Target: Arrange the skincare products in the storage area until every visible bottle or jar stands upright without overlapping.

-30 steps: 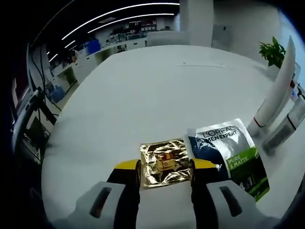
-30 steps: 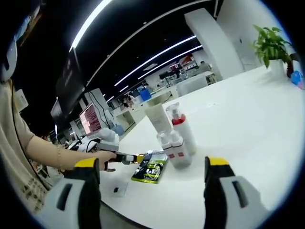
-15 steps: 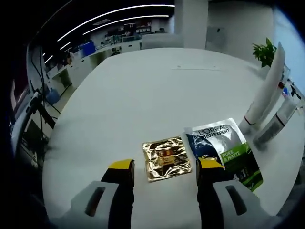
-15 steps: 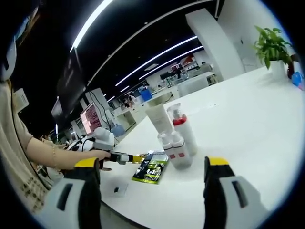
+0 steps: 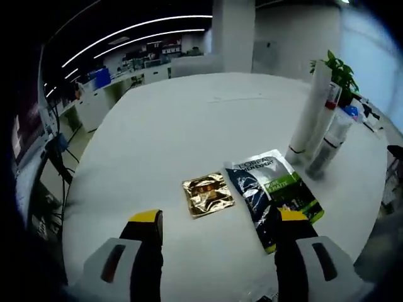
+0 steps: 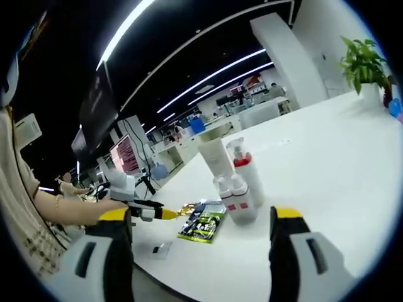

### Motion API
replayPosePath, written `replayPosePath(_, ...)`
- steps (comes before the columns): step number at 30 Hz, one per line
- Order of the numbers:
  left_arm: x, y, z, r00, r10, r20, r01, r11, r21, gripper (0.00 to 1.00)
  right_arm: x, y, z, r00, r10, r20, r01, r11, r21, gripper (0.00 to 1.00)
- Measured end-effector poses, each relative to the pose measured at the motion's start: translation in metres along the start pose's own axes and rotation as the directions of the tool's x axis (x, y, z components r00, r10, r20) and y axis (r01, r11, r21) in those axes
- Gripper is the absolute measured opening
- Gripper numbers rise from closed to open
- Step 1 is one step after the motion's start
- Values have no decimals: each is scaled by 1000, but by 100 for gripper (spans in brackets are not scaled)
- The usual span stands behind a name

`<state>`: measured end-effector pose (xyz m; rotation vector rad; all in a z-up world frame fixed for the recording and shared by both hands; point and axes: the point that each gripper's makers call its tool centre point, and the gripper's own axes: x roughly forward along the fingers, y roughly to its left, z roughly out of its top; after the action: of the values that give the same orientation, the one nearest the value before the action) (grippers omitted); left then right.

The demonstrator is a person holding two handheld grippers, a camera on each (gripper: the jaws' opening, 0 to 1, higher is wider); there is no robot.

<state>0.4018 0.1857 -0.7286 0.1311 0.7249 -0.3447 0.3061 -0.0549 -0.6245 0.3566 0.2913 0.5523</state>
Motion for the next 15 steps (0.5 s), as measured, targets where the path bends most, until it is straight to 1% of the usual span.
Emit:
replayPosePath(6, -16, -7, -8, 999, -36, 17, 36, 999, -4, 78, 0, 1, 0, 1000, -2, 0, 2, 1000, -2, 92)
replayPosePath(8, -23, -10, -11, 999, -47, 23, 47, 999, 1, 80, 0, 0, 0, 1000, -5, 1, 5, 1000, 1, 92)
replayPosePath(9, -28, -11, -13, 998, -53, 25, 53, 999, -8, 81, 0, 0, 0, 1000, -6, 1, 6, 1000, 1, 92)
replayPosePath(15, -46, -15, -23, 998, -56, 27, 57, 997, -43, 84, 1, 1, -2, 1000, -2, -10, 2, 1000, -4, 92)
